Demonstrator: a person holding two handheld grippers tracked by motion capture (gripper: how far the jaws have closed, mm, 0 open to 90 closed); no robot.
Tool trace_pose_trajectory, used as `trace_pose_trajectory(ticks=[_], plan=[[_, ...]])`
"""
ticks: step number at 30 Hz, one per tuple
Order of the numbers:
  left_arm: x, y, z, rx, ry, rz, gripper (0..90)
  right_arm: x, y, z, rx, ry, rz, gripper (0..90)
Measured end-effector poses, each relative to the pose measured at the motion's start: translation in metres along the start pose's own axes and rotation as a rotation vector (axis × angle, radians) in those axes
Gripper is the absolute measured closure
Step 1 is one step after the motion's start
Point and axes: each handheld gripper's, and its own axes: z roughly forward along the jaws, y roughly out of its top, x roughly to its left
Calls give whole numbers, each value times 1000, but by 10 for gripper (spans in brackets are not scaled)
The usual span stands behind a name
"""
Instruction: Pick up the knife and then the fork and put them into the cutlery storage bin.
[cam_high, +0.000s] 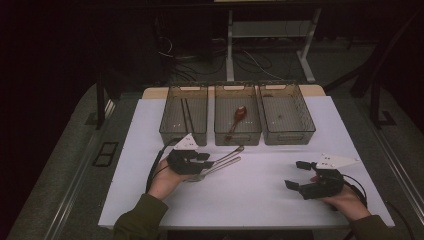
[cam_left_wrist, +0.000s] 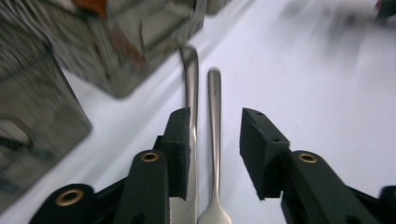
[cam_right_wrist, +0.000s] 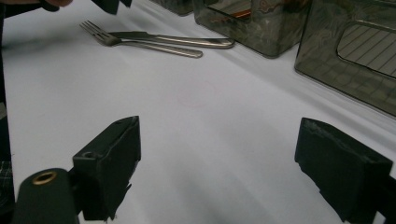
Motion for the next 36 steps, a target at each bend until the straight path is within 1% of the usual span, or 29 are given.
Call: trace_pose_trajectory(ticks=[5,7,9,11,13,15,18,20,22,25,28,29,33,35,36], plan=[[-2,-6,11,71,-16,20,728,1,0,2,9,10,-8,138],[-2,-8,16,82,-22,19,735,1,-1,2,9,12,-2,138],[-3,-10,19,101,-17,19,742,0,-1,3,13,15,-3,138],[-2,-10,21,110,-19,28,749,0,-1,3,16,17,1,138],[-2,-11,22,117,-14,29,755,0,-1,3,13,16,7,138],[-3,-11,25,129,-21,36,763,0,-1,2,14,15,10,138],[-4,-12,26,124,-13,41,781,0,-1,2,14,15,11,138],[-4,-12,27,116,-6,39,816,0,-1,2,15,15,10,138],[-3,-12,26,120,-11,43,838,0,-1,3,20,15,12,138],[-2,-12,26,121,-10,34,843,0,-1,3,22,12,13,138],[-2,-12,26,119,-12,39,844,0,0,3,27,11,15,138],[-3,-12,26,114,-15,26,847,0,0,3,31,9,14,138],[-1,-11,26,113,-29,13,848,1,1,4,44,14,10,138],[-2,-10,25,109,-35,9,848,3,3,3,55,21,4,137],[-3,-9,24,106,-38,10,848,3,4,3,59,24,-10,137]])
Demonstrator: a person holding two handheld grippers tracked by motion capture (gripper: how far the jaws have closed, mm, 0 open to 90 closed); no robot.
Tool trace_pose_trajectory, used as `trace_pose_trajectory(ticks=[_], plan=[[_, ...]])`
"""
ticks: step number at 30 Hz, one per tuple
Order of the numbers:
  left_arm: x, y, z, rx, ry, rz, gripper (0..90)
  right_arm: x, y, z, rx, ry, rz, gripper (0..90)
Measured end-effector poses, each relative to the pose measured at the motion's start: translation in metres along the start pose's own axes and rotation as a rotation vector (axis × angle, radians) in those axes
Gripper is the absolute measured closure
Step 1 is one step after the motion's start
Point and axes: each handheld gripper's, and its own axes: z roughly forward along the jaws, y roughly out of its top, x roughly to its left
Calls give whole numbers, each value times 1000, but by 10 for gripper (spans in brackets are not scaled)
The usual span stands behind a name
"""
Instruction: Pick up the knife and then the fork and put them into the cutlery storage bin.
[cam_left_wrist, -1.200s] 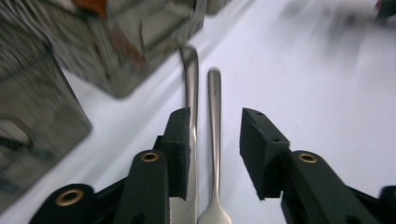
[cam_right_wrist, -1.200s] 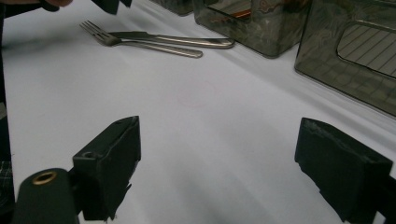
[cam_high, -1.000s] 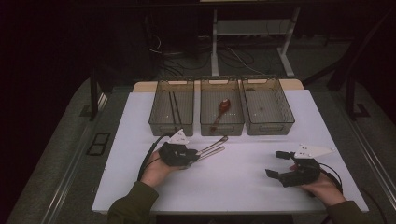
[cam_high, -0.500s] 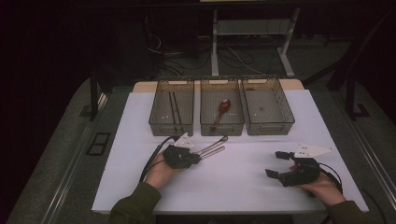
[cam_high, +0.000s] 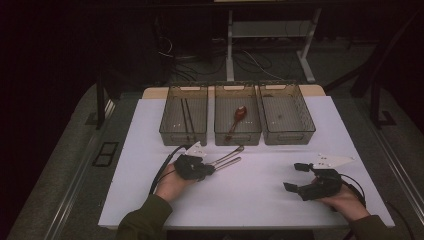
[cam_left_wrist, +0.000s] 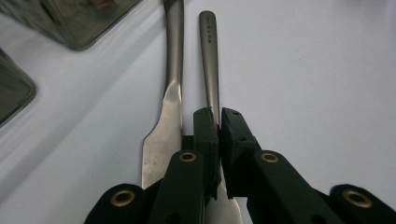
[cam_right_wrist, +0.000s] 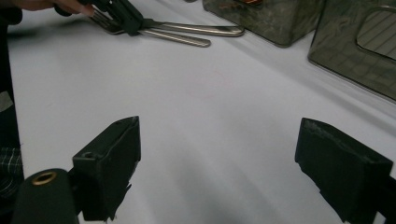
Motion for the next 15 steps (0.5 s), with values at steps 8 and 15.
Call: trace_pose_trajectory(ticks=[8,15], plan=[[-6,8,-8,-33,-19,17,848,7,11,6,32,2,-53,142],[-13,15,-7,-41,-45,45,848,11,24,20,48,13,-95,150]])
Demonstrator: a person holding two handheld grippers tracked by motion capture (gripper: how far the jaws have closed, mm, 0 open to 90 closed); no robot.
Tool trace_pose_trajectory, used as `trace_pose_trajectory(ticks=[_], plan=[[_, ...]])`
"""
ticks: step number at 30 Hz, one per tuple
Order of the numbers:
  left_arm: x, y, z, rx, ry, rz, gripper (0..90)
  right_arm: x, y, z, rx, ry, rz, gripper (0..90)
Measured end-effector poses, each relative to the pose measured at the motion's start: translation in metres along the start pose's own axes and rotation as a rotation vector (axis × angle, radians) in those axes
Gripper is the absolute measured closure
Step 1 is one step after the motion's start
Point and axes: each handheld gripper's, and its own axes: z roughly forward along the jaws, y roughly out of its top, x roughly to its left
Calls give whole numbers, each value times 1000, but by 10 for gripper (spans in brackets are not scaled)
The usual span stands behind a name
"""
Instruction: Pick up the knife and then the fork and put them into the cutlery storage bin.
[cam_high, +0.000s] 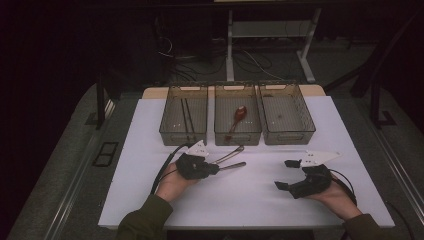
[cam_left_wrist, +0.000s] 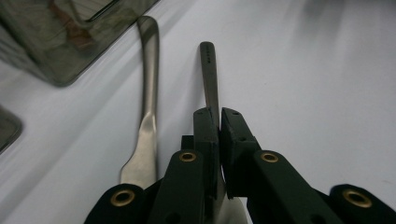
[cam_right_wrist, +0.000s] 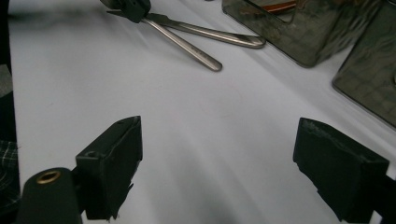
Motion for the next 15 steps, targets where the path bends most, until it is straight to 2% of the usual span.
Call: trace_pose_trajectory(ticks=[4,10,15], plan=[[-5,6,1,-5,-14,12,848,2,10,10,6,19,-32,191],[-12,17,1,-16,-21,22,848,7,26,27,19,42,-84,194],[-19,29,3,-10,-19,50,848,10,38,40,23,48,-123,211]])
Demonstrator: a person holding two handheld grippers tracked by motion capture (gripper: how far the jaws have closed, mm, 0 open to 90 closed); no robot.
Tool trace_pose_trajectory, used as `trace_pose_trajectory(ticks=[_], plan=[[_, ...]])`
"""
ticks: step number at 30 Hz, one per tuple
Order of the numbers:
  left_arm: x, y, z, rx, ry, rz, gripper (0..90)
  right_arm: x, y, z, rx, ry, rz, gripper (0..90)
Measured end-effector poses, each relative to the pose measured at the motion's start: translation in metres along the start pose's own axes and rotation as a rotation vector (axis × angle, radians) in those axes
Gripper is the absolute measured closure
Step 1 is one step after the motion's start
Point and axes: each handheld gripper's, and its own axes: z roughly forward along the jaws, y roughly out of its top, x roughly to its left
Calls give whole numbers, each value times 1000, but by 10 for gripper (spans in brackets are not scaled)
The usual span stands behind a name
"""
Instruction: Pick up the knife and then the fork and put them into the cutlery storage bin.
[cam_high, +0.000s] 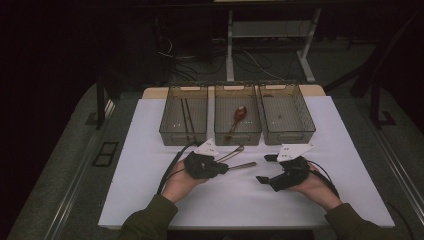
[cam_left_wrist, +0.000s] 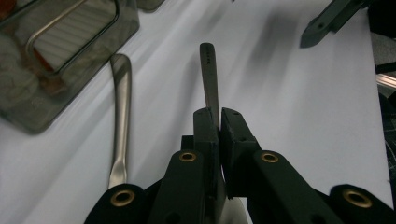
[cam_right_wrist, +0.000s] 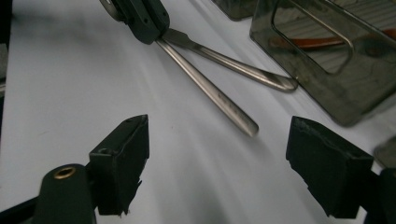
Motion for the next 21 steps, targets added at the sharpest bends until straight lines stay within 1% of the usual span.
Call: trace_pose_trajectory(ticks=[4,5,7,9,10,14,15,16,17,18,19,21], plan=[[-6,10,4,-8,-6,21,848,4,10,10,14,12,-34,228],[-8,12,5,-10,-8,20,848,5,12,13,20,18,-43,234],[-9,17,6,-7,-8,31,848,8,16,19,29,17,-82,254],[-11,21,7,-10,-9,38,848,10,20,24,36,20,-106,291],[-12,22,8,-11,-10,43,848,11,22,26,40,13,-124,307],[-14,25,9,-8,-13,58,848,16,28,32,46,-2,-182,411],[-13,26,9,-7,-14,75,848,16,29,34,48,-5,-199,439],[-15,26,9,-12,-16,59,848,17,30,35,52,-10,-216,466],[-15,26,9,-13,-18,58,848,18,31,36,60,-14,-226,487],[-15,26,8,-13,-16,62,848,19,32,37,67,-16,-237,528],[-15,26,8,-16,-17,61,848,20,33,38,71,-18,-256,558],[-16,26,7,-21,-18,62,848,22,34,40,81,-38,-287,619]])
